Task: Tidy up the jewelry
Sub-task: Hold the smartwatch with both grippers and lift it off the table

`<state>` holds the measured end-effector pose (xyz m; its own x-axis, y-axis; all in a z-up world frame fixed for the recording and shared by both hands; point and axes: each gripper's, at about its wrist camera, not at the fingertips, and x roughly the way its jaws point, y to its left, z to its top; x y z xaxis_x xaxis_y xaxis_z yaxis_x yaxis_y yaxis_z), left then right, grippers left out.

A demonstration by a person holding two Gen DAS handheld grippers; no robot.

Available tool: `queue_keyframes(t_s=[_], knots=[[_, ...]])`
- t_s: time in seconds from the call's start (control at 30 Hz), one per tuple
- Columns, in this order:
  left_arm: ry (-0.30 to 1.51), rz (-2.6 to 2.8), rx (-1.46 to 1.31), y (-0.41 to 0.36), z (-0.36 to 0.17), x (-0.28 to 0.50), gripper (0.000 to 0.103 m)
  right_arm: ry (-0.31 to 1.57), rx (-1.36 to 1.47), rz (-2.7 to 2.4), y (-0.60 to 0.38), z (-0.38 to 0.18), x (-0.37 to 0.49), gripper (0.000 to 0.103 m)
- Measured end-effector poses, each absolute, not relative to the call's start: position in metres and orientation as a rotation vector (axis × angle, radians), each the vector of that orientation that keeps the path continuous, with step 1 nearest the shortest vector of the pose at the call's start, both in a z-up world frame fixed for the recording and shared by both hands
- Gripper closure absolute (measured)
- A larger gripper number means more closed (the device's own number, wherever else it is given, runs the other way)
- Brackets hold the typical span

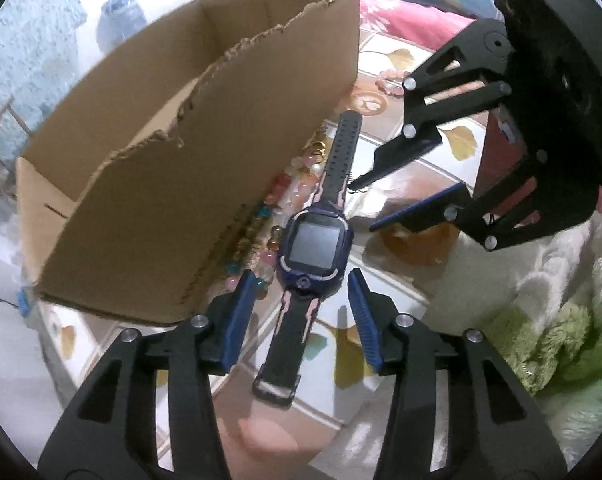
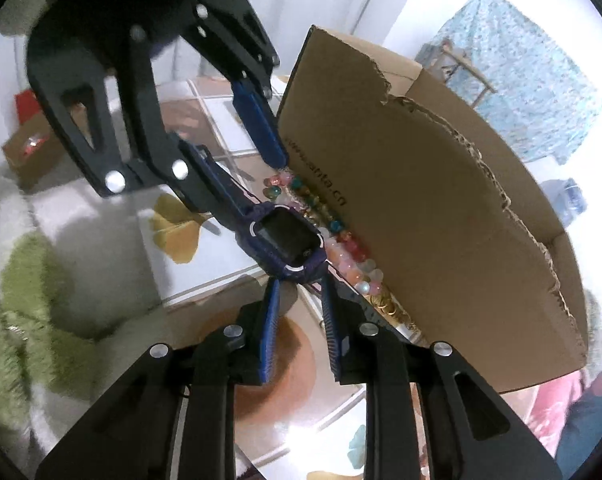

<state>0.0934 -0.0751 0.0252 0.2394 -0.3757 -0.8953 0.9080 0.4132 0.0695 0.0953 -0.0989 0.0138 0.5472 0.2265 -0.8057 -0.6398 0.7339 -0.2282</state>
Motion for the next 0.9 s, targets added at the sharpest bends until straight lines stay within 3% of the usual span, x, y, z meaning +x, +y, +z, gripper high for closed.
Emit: queue_keyframes(t_s=[0.1,0.67,0.77,0.9], knots=[[0.971,-1.020,0.666,-0.077,0.023,0.098,0.057,0.869,-0.500,0.616,-0.112,0.018,0.108,0.066],[0.911,-1.052,0.693,-0.073,0.005,0.098,0.063,0.911,-0.584,0.740,-0.114,0.022,0.121,0.066],[0.833,-1.060,0.766,-0.079,0.004,0.083,0.063,0.898,-0.633,0.775,-0.108,0.026,0.125,0.058],[0.759,-1.078,0.837,-0.086,0.006,0.063,0.066,0.888,-0.714,0.821,-0.100,0.024,0.124,0.055]])
